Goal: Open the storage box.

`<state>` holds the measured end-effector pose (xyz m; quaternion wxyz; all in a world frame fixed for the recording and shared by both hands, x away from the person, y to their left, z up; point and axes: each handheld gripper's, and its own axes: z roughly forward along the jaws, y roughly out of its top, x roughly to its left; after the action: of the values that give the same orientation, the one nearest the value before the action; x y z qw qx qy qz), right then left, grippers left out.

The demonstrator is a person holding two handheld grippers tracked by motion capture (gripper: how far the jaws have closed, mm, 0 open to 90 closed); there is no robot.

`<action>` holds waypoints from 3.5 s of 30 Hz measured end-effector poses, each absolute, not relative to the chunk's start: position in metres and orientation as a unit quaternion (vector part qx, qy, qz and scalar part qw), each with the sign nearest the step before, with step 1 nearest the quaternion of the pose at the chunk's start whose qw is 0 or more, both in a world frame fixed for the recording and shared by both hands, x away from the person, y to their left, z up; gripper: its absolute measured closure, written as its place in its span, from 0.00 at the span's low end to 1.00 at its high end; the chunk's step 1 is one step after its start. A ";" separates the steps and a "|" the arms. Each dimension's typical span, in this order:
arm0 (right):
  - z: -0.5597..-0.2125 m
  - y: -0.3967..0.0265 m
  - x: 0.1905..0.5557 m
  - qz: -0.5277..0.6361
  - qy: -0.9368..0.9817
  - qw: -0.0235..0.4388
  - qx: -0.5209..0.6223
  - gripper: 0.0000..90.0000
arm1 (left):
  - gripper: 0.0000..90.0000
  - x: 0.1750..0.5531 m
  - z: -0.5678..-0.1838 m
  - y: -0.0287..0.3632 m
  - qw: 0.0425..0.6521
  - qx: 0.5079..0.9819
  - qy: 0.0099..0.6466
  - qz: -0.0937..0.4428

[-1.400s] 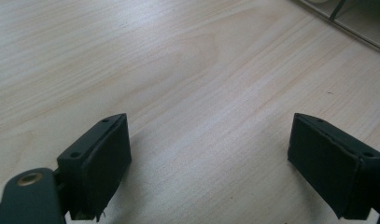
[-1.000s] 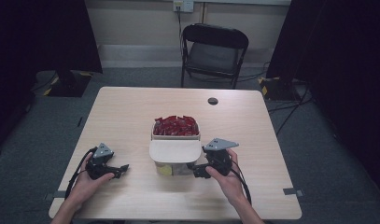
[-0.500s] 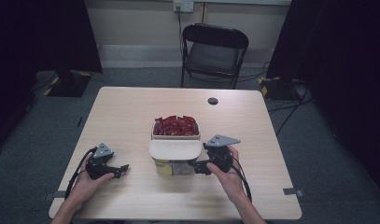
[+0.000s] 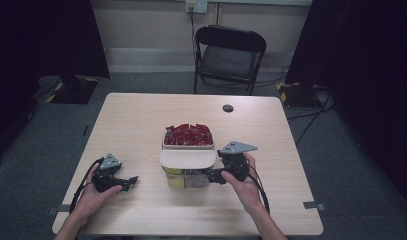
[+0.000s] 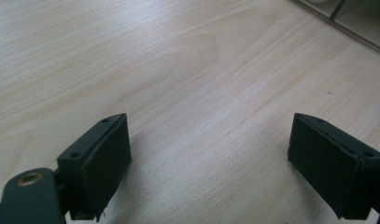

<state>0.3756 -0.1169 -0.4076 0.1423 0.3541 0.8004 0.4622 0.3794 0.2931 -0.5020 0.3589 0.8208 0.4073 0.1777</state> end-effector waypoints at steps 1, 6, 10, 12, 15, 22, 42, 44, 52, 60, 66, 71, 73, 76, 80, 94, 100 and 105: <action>-0.407 -0.117 0.377 0.463 0.800 0.143 0.355 0.16 | 0.14 0.379 -0.502 0.293 0.359 0.821 0.407 0.178; -0.405 -0.116 0.381 0.465 0.798 0.143 0.356 0.16 | 0.14 0.379 -0.502 0.293 0.359 0.821 0.407 0.178; -0.403 -0.115 0.384 0.466 0.798 0.148 0.354 0.16 | 0.14 0.379 -0.502 0.293 0.359 0.821 0.407 0.178; -0.401 -0.115 0.386 0.470 0.795 0.147 0.354 0.16 | 0.14 0.379 -0.502 0.293 0.359 0.821 0.407 0.178; -0.401 -0.115 0.388 0.472 0.794 0.147 0.354 0.16 | 0.14 0.379 -0.502 0.293 0.359 0.821 0.407 0.178; -0.400 -0.115 0.392 0.477 0.789 0.149 0.358 0.16 | 0.14 0.379 -0.502 0.293 0.359 0.821 0.407 0.178; -0.398 -0.112 0.400 0.479 0.787 0.150 0.360 0.16 | 0.14 0.379 -0.502 0.293 0.359 0.821 0.407 0.178; -0.399 -0.112 0.401 0.479 0.787 0.149 0.360 0.16 | 0.14 0.379 -0.502 0.293 0.359 0.821 0.407 0.178; -0.400 -0.110 0.405 0.482 0.785 0.146 0.361 0.16 | 0.14 0.379 -0.502 0.293 0.359 0.821 0.407 0.178; -0.402 -0.108 0.411 0.479 0.786 0.141 0.365 0.15 | 0.14 0.379 -0.502 0.293 0.360 0.820 0.408 0.178; -0.402 -0.108 0.414 0.482 0.785 0.141 0.363 0.15 | 0.14 0.379 -0.502 0.293 0.359 0.821 0.407 0.178; -0.400 -0.108 0.417 0.483 0.784 0.142 0.364 0.15 | 0.14 0.379 -0.502 0.293 0.359 0.821 0.407 0.178; -0.399 -0.108 0.419 0.483 0.783 0.143 0.364 0.15 | 0.14 0.379 -0.502 0.293 0.360 0.820 0.407 0.178; -0.399 -0.108 0.422 0.485 0.783 0.142 0.362 0.15 | 0.14 0.379 -0.502 0.293 0.359 0.821 0.407 0.178; -0.398 -0.108 0.425 0.485 0.782 0.144 0.363 0.15 | 0.14 0.379 -0.502 0.293 0.359 0.821 0.407 0.178; -0.401 -0.109 0.433 0.484 0.781 0.140 0.369 0.13 | 0.14 0.377 -0.502 0.292 0.359 0.816 0.415 0.182; -0.399 -0.110 0.432 0.484 0.779 0.144 0.371 0.13 | 0.17 0.376 -0.501 0.292 0.354 0.819 0.414 0.181; -0.398 -0.111 0.431 0.484 0.777 0.146 0.374 0.14 | 0.18 0.375 -0.498 0.288 0.344 0.817 0.425 0.182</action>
<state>0.4309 -0.1105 -0.3979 0.1462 0.3737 0.7774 0.4844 0.3749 0.2879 -0.4980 0.3437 0.8171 0.4252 0.1824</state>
